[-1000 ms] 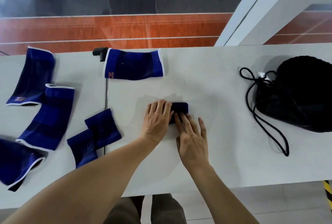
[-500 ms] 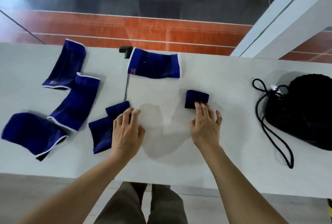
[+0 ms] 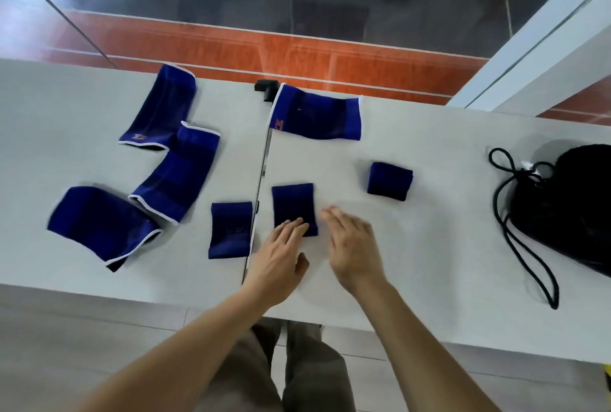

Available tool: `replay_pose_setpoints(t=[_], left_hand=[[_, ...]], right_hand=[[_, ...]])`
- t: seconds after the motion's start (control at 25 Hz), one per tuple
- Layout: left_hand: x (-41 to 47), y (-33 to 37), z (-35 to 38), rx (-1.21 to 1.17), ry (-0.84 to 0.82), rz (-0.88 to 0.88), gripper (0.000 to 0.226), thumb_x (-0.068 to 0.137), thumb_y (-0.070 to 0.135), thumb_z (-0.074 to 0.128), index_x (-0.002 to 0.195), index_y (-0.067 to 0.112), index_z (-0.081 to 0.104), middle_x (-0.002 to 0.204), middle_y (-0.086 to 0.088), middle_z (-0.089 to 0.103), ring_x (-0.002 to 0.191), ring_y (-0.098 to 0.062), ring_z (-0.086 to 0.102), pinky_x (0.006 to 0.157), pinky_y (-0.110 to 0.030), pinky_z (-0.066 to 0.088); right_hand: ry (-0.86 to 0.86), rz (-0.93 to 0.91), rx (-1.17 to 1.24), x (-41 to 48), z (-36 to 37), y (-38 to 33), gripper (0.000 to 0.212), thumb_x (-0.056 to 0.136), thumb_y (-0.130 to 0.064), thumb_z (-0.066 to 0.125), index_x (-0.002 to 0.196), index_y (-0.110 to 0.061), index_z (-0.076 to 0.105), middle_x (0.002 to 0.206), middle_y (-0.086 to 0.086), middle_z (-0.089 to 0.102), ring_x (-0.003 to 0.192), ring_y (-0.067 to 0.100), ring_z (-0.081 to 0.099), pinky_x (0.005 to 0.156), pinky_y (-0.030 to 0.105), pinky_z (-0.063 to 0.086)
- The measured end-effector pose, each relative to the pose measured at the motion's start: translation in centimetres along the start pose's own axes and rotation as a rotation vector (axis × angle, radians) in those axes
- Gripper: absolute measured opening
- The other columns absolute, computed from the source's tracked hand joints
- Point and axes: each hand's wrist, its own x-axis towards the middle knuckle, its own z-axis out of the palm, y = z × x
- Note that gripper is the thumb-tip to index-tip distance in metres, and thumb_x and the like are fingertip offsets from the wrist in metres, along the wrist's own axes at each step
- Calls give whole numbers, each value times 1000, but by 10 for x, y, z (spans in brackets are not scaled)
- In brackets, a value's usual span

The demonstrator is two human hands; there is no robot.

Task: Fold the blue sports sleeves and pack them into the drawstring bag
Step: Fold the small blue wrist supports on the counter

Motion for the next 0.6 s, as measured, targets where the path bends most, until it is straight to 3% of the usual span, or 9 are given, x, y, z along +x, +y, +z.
replay_pose_setpoints(t=[0.08, 0.24, 0.4, 0.52, 0.6], left_hand=[[-3, 6, -4, -27, 111, -17, 47, 92, 15, 53, 138, 14, 47, 144, -5, 47, 134, -24, 41, 102, -38, 47], [-9, -23, -32, 21, 358, -149, 35, 87, 3, 54, 120, 13, 58, 120, -6, 61, 110, -28, 51, 94, -39, 44], [-8, -79, -60, 131, 288, -250, 46, 85, 0, 57, 130, 14, 55, 133, -12, 55, 116, -38, 49, 98, -48, 41], [-8, -98, -65, 180, 157, -258, 56, 90, 9, 60, 142, 18, 44, 146, -8, 45, 128, -36, 41, 106, -50, 36], [-8, -100, -65, 180, 161, -263, 55, 90, 12, 63, 142, 16, 45, 138, -11, 49, 121, -36, 44, 102, -49, 39]], right_hand=[[-25, -34, 28, -11, 15, -18, 48, 97, -12, 48, 145, -17, 49, 146, 4, 54, 131, 19, 51, 108, 34, 37], [-32, 31, -29, -16, 28, -27, 46, 94, -11, 47, 140, -16, 56, 141, 3, 59, 129, 20, 53, 107, 39, 37], [20, 160, -68, -27, 21, -12, 43, 93, -15, 50, 135, -15, 60, 138, 3, 62, 128, 19, 54, 107, 39, 36], [36, 217, -101, -31, 15, -8, 40, 93, -12, 54, 133, -13, 61, 136, 5, 63, 124, 22, 57, 102, 41, 40], [37, 224, -94, -30, 13, -11, 39, 93, -13, 53, 132, -14, 61, 136, 5, 63, 124, 22, 56, 102, 41, 39]])
